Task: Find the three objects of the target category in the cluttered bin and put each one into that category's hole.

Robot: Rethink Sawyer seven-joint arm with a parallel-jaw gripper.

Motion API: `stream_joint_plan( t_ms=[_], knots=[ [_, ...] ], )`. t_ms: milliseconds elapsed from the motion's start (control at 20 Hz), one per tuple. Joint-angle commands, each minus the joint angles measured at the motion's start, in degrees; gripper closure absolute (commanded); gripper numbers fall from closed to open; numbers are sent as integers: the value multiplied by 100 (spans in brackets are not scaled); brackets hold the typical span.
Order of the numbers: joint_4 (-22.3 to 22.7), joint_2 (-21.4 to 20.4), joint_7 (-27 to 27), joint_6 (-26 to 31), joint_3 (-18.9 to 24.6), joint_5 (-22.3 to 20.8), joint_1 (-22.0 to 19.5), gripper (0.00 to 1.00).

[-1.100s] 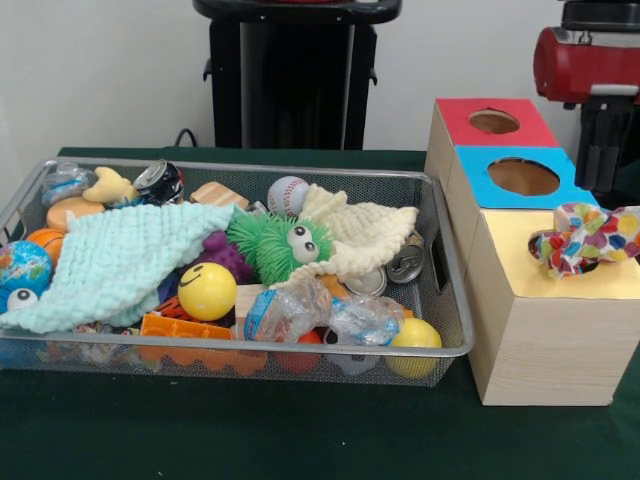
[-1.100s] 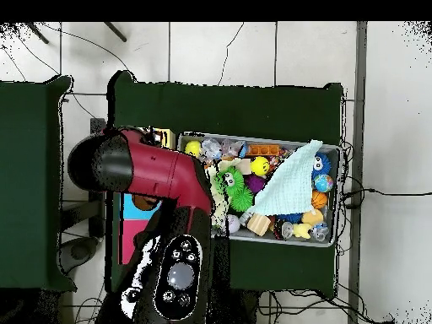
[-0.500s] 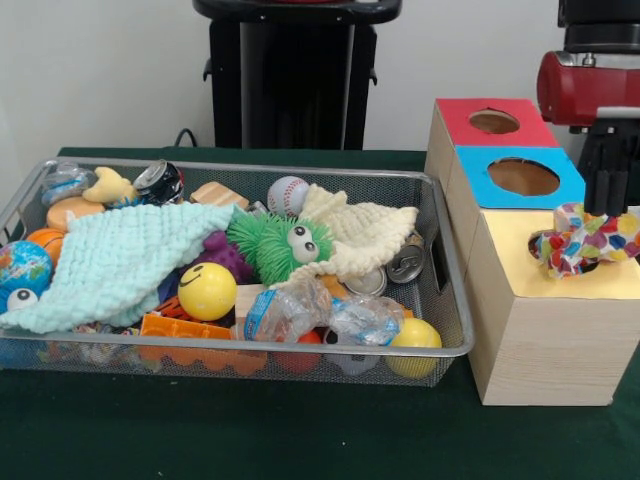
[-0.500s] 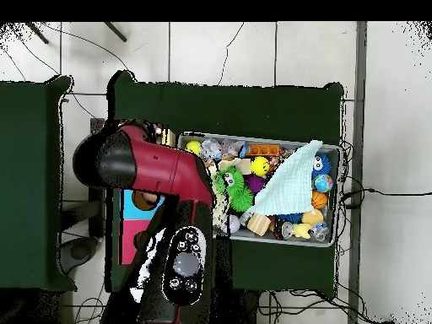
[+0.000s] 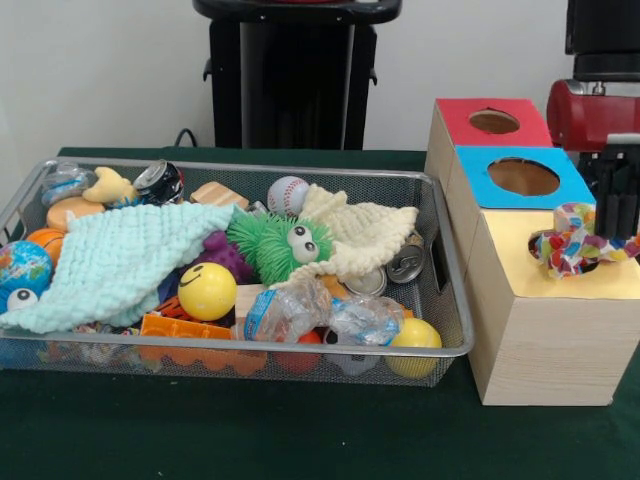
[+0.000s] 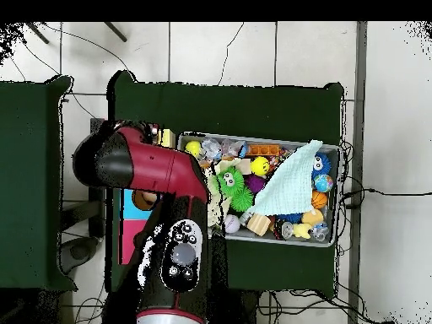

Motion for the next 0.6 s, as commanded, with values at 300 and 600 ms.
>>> stream_joint_plan(
  t_ms=[300,600],
  knots=[
    [326,583,959,805,137,-270,-31,100],
    [219,693,1021,1192,-23,-292,57,100]
  ],
)
